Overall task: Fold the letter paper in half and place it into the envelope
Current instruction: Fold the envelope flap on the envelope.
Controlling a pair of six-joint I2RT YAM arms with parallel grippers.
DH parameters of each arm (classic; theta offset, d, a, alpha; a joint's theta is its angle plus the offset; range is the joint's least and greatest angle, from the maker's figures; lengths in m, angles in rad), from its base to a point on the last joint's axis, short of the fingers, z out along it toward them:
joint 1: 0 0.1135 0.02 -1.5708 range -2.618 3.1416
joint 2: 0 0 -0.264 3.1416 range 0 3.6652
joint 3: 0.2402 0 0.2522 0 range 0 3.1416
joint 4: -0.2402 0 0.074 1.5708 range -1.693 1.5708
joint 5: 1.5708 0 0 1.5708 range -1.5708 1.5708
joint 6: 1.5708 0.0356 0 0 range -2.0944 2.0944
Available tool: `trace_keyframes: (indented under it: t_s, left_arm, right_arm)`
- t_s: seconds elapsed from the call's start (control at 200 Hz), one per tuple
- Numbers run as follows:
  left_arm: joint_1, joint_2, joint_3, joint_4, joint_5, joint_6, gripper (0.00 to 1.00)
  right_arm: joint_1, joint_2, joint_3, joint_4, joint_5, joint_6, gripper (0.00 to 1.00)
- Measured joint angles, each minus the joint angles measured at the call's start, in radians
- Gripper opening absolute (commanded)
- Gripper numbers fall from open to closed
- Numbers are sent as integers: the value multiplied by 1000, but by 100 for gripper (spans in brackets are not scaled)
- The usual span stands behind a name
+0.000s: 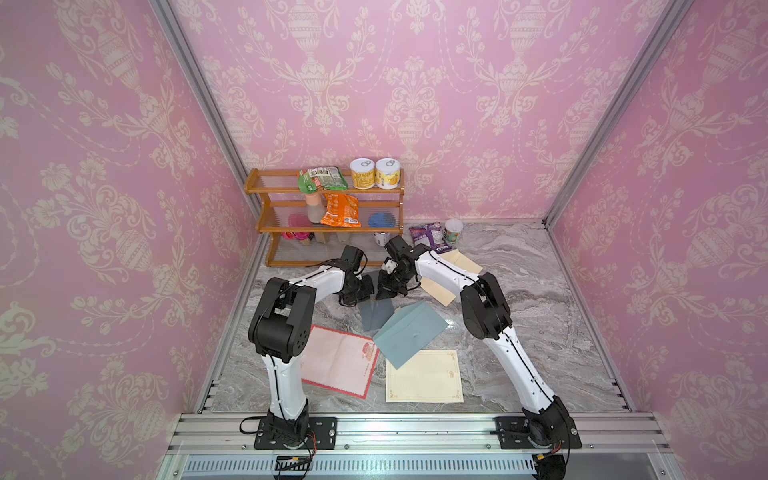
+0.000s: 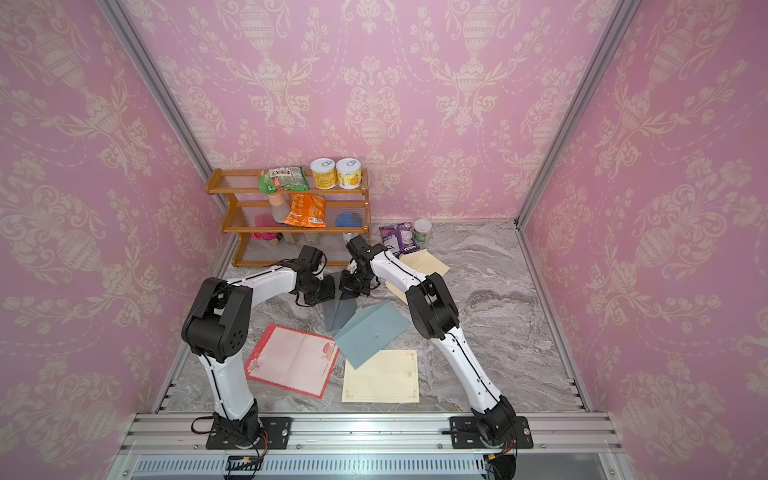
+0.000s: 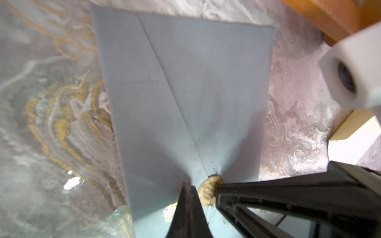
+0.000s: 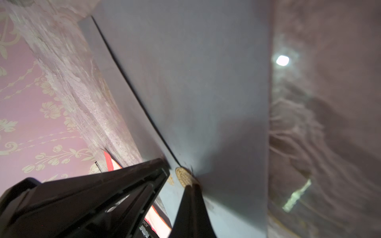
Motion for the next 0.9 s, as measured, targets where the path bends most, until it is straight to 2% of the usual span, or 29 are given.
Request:
trace_keyframes:
  t_s: [0.215,0.615,0.9]
  left_arm:
    - [0,0,0,0,0,5,0]
    - [-41,25,35,-10,5,34,0]
    - [-61,71,68,43,79,0,0]
  right_arm:
    - [-18,-55,-80,-2,53,-24,0]
    - [-50,-68,-124,23,-6,-15,0]
    - [-63,-69,-144,47,-50,10,0]
